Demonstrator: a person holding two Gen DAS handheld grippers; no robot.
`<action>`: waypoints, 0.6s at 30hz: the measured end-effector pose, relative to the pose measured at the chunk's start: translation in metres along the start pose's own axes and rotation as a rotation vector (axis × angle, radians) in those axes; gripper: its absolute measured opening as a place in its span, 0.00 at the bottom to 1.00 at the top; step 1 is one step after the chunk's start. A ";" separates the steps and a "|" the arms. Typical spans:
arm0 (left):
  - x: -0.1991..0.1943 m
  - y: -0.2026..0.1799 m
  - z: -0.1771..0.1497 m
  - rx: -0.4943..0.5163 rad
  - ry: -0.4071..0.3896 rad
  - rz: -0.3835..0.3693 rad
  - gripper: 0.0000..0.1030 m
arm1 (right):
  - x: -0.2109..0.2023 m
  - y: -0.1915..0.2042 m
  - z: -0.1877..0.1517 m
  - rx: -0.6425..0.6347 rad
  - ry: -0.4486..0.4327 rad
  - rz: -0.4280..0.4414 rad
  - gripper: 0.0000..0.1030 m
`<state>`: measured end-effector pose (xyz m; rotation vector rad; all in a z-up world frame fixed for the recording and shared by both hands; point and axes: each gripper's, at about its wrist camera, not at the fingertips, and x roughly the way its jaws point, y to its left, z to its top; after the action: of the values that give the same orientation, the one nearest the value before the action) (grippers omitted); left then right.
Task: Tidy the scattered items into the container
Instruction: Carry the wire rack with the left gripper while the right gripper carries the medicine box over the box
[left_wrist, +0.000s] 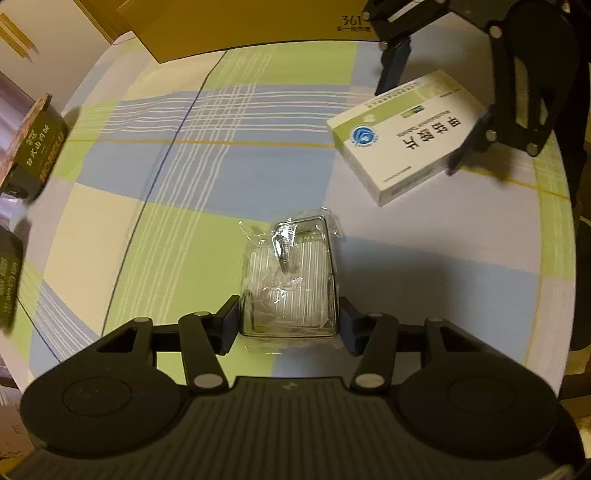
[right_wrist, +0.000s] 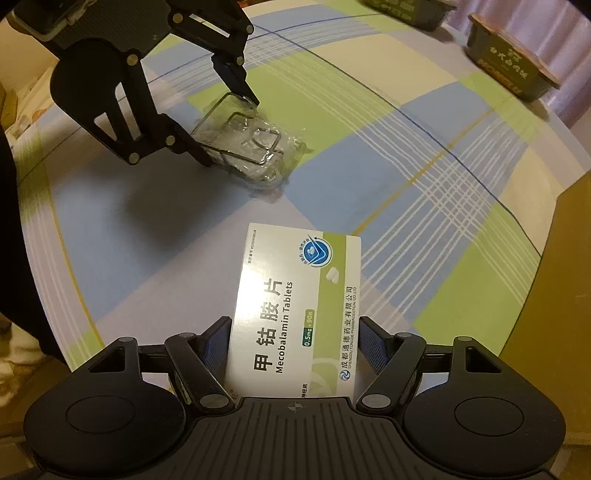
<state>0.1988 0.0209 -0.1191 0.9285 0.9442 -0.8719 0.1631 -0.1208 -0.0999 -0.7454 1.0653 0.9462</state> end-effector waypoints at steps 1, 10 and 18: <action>0.000 -0.001 0.000 -0.003 -0.001 -0.002 0.47 | 0.000 0.000 0.000 -0.008 -0.001 -0.002 0.73; 0.000 -0.002 -0.001 -0.035 -0.005 -0.002 0.50 | 0.008 0.000 -0.002 -0.018 -0.003 -0.014 0.88; 0.001 0.001 -0.001 -0.080 0.012 -0.023 0.47 | 0.009 -0.010 0.002 0.109 0.015 0.038 0.71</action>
<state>0.2000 0.0219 -0.1200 0.8568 0.9951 -0.8422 0.1747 -0.1207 -0.1069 -0.6460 1.1386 0.9084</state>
